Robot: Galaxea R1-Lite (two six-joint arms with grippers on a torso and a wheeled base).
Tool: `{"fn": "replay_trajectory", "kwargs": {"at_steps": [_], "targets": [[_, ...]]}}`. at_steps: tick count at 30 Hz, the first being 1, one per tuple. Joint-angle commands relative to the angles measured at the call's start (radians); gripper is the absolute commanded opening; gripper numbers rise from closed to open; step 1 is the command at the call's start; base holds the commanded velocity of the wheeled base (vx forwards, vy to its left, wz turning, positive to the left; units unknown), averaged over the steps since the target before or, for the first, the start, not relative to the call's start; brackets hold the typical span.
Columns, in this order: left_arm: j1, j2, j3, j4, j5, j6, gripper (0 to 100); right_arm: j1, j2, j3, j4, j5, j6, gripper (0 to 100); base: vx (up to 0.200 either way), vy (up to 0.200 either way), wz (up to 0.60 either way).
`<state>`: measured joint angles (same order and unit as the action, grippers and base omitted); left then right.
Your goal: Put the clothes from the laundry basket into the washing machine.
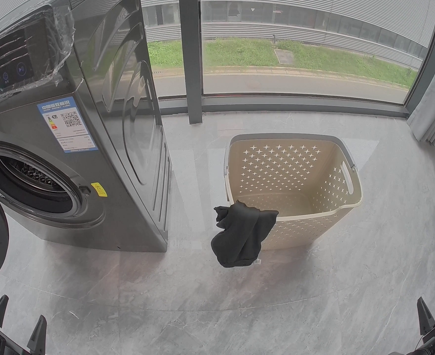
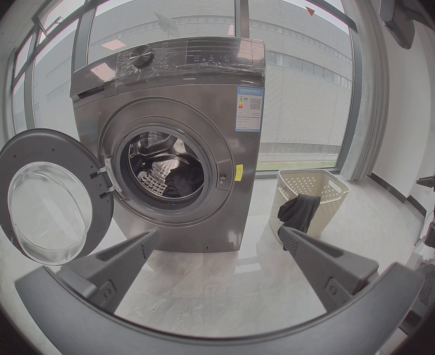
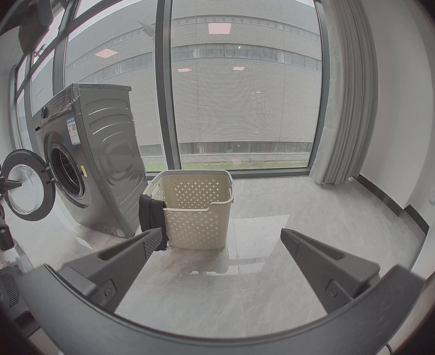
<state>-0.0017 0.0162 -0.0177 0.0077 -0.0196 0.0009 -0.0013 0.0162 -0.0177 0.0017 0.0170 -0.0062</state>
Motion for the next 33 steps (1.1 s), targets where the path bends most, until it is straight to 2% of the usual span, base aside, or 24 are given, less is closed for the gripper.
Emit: {"fn": "replay_trajectory", "kwargs": {"at_steps": [1,4,17,20,21,22,26,28,33], "targets": [[0.0,-0.009,0.015,0.0,0.0,-0.001,100,-0.002,-0.016,0.015,0.001,0.003,-0.001,100,0.2,0.0,0.0],[0.0,-0.009,0.015,0.0,0.0,-0.002,100,0.0,-0.016,0.016,-0.002,0.006,0.0,100,0.2,0.0,0.0],[0.0,-0.009,0.015,0.0,0.0,-0.005,100,0.0,-0.016,0.013,-0.003,0.006,-0.008,100,0.0,0.0,0.0],[0.0,-0.009,0.015,0.0,0.0,-0.005,100,-0.003,0.013,-0.114,-0.058,0.008,-0.003,100,0.0,0.0,0.0],[0.0,-0.009,0.015,0.0,0.0,-0.002,100,-0.002,0.073,-0.177,-0.08,0.004,-0.003,100,0.0,0.0,0.0],[0.0,-0.009,0.015,0.0,0.0,-0.001,100,0.0,0.117,-0.196,-0.083,0.003,-0.001,100,0.0,0.0,0.0],[0.0,-0.009,0.015,0.0,0.0,0.001,100,0.02,0.266,-0.171,-0.088,0.011,-0.001,100,0.0,0.0,0.0],[0.0,-0.009,0.015,0.0,0.0,0.004,100,0.061,0.398,-0.179,-0.098,0.015,0.005,100,0.0,0.0,0.0],[0.0,-0.009,0.015,0.0,0.0,-0.001,100,0.158,0.61,-0.191,-0.187,0.041,0.069,100,0.0,0.0,0.0]]}}
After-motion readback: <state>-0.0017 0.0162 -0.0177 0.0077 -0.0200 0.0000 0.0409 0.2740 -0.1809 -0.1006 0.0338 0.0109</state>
